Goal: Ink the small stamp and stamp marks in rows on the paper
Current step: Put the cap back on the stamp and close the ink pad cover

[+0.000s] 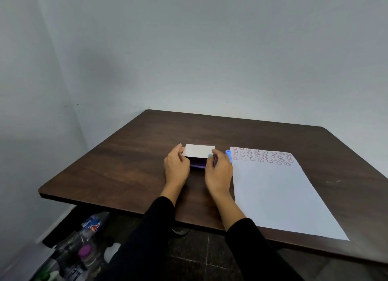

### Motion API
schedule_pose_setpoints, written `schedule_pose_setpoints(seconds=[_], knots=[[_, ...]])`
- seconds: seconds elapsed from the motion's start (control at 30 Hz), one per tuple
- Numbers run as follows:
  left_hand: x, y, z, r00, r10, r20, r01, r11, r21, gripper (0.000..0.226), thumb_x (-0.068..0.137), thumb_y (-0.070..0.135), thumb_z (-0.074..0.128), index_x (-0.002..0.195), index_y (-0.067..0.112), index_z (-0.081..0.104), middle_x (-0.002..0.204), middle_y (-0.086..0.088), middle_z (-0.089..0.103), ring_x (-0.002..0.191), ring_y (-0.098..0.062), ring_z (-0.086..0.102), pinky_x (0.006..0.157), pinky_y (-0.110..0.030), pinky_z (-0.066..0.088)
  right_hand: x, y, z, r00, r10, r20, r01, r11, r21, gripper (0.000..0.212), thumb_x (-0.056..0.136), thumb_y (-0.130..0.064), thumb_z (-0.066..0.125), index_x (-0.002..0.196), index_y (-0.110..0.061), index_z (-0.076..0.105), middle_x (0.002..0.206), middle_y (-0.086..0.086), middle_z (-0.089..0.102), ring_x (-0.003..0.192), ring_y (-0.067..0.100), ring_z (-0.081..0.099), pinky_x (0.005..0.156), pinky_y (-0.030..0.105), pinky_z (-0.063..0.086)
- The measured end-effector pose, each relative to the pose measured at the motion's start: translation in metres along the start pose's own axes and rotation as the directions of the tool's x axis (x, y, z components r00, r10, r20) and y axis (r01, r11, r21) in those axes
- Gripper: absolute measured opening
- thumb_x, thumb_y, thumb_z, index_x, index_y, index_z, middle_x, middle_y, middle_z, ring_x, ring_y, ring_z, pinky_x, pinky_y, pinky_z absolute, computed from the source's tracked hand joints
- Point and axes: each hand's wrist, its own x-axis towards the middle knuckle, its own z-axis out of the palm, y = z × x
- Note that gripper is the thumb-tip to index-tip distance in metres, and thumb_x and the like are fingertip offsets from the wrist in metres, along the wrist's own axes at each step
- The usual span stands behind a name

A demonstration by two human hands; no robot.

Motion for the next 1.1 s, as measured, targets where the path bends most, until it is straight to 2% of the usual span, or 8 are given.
schedule_pose_setpoints(seconds=[0.1, 0.27, 0.4, 0.6, 0.77, 0.9, 1.03, 1.1], knots=[[0.0008, -0.0019, -0.0019, 1.0, 0.004, -0.001, -0.004, 1.0, 0.009, 0.049, 0.083, -0.005, 0.039, 0.13, 0.002, 0.05, 0.126, -0.013, 0.063, 0.123, -0.025, 0.054, 0.108, -0.033, 0.039, 0.0007, 0.0008, 0.0036, 1.0, 0.0, 0.006, 0.0, 0.999, -0.045, 0.028, 0.094, -0.016, 0.049, 0.116, -0.003, 0.062, 0.118, 0.011, 0.064, 0.114, 0.025, 0.055, 0.092, 0.029, 0.043], [0.0005, -0.0036, -0.0016, 0.999, 0.025, 0.034, -0.026, 0.999, 0.043, 0.043, 0.088, -0.001, 0.039, 0.129, 0.001, 0.051, 0.125, -0.014, 0.064, 0.122, -0.025, 0.055, 0.107, -0.034, 0.041, 0.0028, 0.0056, 0.004, 0.995, 0.093, -0.02, -0.095, 0.993, -0.065, 0.02, 0.093, -0.014, 0.049, 0.091, -0.003, 0.066, 0.093, 0.014, 0.067, 0.084, 0.026, 0.062, 0.069, 0.026, 0.042], [0.0018, -0.0053, -0.0008, 0.998, 0.02, 0.053, -0.024, 0.997, 0.077, 0.04, 0.09, 0.002, 0.041, 0.128, 0.001, 0.053, 0.124, -0.013, 0.065, 0.121, -0.025, 0.056, 0.106, -0.035, 0.042, 0.0024, 0.0054, 0.0037, 0.992, 0.122, -0.026, -0.124, 0.987, -0.1, 0.021, 0.093, -0.013, 0.049, 0.083, -0.003, 0.064, 0.085, 0.015, 0.067, 0.071, 0.022, 0.058, 0.064, 0.025, 0.037], [0.0017, -0.0074, -0.0007, 0.997, 0.016, 0.08, -0.024, 0.995, 0.097, 0.044, 0.084, -0.003, 0.045, 0.126, 0.002, 0.055, 0.123, -0.014, 0.065, 0.119, -0.024, 0.057, 0.103, -0.029, 0.042, 0.003, 0.0068, 0.0035, 0.988, 0.152, -0.009, -0.152, 0.981, -0.121, 0.026, 0.091, -0.009, 0.052, 0.113, -0.002, 0.064, 0.114, 0.014, 0.066, 0.099, 0.025, 0.064, 0.078, 0.022, 0.042], [-0.0005, -0.0066, -0.0007, 0.997, 0.042, 0.071, -0.051, 0.99, 0.129, 0.039, 0.081, -0.003, 0.046, 0.115, 0.003, 0.064, 0.118, -0.015, 0.067, 0.114, -0.027, 0.06, 0.099, -0.028, 0.043, 0.0034, 0.0067, 0.0045, 0.987, 0.157, -0.014, -0.158, 0.979, -0.126, 0.027, 0.09, -0.008, 0.055, 0.115, -0.001, 0.064, 0.115, 0.015, 0.067, 0.101, 0.026, 0.065, 0.086, 0.027, 0.048], [-0.0017, -0.0054, -0.0013, 0.995, 0.055, 0.084, -0.066, 0.988, 0.139, 0.032, 0.082, 0.0, 0.05, 0.109, 0.002, 0.068, 0.114, -0.016, 0.069, 0.112, -0.028, 0.061, 0.1, -0.03, 0.045, 0.0037, 0.006, 0.0045, 0.984, 0.177, -0.021, -0.178, 0.977, -0.121, 0.025, 0.09, -0.007, 0.055, 0.112, 0.0, 0.065, 0.113, 0.014, 0.068, 0.099, 0.025, 0.065, 0.08, 0.022, 0.045], [-0.0033, -0.0049, -0.0016, 0.993, 0.059, 0.105, -0.074, 0.986, 0.147, 0.02, 0.08, 0.006, 0.055, 0.087, 0.001, 0.073, 0.09, -0.015, 0.074, 0.093, -0.027, 0.066, 0.082, -0.027, 0.048, 0.0051, 0.0057, 0.0052, 0.976, 0.215, -0.023, -0.216, 0.968, -0.125, 0.025, 0.089, -0.007, 0.057, 0.11, 0.0, 0.066, 0.113, 0.014, 0.068, 0.097, 0.023, 0.066, 0.076, 0.019, 0.041], [-0.0034, -0.005, -0.0012, 0.991, 0.067, 0.119, -0.085, 0.984, 0.157, 0.017, 0.08, 0.011, 0.059, 0.084, 0.002, 0.073, 0.086, -0.013, 0.074, 0.09, -0.026, 0.066, 0.079, -0.027, 0.049, 0.0053, 0.0056, 0.0052, 0.975, 0.22, -0.024, -0.221, 0.967, -0.125, 0.025, 0.088, -0.007, 0.057, 0.111, 0.0, 0.065, 0.113, 0.014, 0.068, 0.098, 0.023, 0.066, 0.078, 0.02, 0.043]])
